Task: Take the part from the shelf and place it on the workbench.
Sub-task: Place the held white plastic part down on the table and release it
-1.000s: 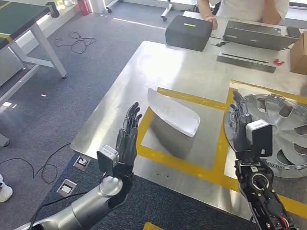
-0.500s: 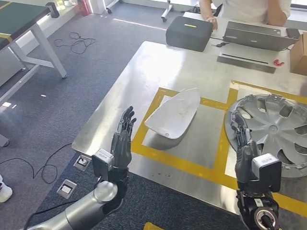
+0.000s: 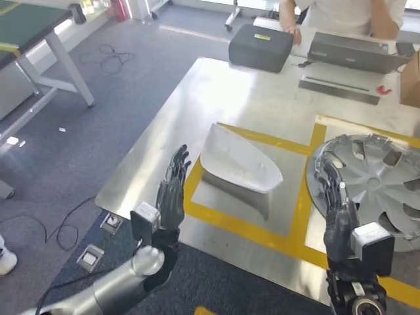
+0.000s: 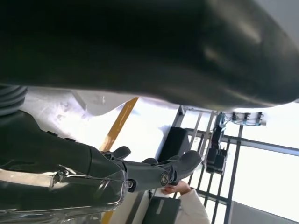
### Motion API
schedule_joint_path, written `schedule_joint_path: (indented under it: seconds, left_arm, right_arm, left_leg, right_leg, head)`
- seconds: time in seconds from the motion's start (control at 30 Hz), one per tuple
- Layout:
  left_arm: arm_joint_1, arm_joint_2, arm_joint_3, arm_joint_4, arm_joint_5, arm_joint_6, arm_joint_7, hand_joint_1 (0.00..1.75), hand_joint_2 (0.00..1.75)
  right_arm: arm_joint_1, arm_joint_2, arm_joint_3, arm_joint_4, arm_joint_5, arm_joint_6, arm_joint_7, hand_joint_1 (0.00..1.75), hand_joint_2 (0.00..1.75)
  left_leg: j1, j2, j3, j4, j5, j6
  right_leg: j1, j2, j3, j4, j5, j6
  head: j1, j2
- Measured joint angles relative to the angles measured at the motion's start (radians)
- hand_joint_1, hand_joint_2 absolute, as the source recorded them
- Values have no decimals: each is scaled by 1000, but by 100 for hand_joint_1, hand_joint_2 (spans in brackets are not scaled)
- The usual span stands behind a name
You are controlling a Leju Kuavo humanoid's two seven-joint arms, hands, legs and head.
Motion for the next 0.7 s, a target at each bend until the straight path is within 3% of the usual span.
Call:
schedule_joint_path:
  seconds: [0.07,0.13,0.17,0.27,0.3,0.37,0.5,0.53,0.63,0.7]
  left_arm:
    - [0,0,0,0,0,0,0,0,0]
    - [-2,0,0,-1,0,0,0,0,0]
    - [-4,0,0,-2,1,0,0,0,0]
    - [-5,0,0,-2,4,0,1,0,0]
    - [-5,0,0,-2,5,0,1,0,0]
    - [-5,0,0,-2,7,0,1,0,0]
    - [-5,0,0,-2,8,0,1,0,0]
    - [-6,0,0,-2,8,0,1,0,0]
    - [-14,-1,0,-3,10,-1,-1,0,0]
    - [-17,-3,0,-3,12,-1,-1,0,0]
  right_arm:
    - [0,-1,1,-4,0,0,1,0,0]
    - [-1,-1,1,-11,0,-1,1,0,0]
    - [-1,-1,2,-15,0,-1,1,0,0]
    - [0,-2,3,-20,0,-5,3,0,0]
    - [0,-2,3,-20,0,-6,4,0,0]
    - [0,-2,4,-20,0,-6,5,0,0]
    - [0,-2,4,-20,0,-6,4,0,0]
    - [0,-3,4,-21,0,-7,4,0,0]
    - [0,-4,6,-28,0,-12,4,0,0]
    - [0,-8,8,-32,0,-14,4,0,0]
  left_leg:
    - [0,0,-5,7,-3,-10]
    - [2,1,-20,41,-28,-19]
    - [3,1,-43,88,-55,-22]
    - [2,1,-155,295,-133,-22]
    - [2,1,-180,333,-136,-20]
    - [1,1,-195,349,-123,-16]
    - [0,1,-189,333,-107,-13]
    - [-3,0,-170,289,-79,-7]
    - [-25,5,-72,63,23,22]
    - [-23,11,-58,15,45,32]
  right_leg:
    - [2,3,2,-6,-10,-19]
    - [1,4,4,-10,-17,-38]
    - [0,3,5,-11,-18,-44]
    - [8,1,2,-12,-18,-58]
    - [11,1,1,-12,-17,-60]
    - [15,2,0,-12,-16,-63]
    - [17,2,0,-12,-16,-64]
    - [19,3,0,-12,-15,-64]
    - [22,4,-2,-17,-1,-52]
    - [21,3,-11,-7,-12,-40]
  head:
    - [-2,0]
    - [-7,0]
    - [-12,0]
    - [-24,0]
    - [-26,0]
    - [-28,0]
    - [-29,0]
    - [-30,0]
    - [-35,0]
    - [-34,0]
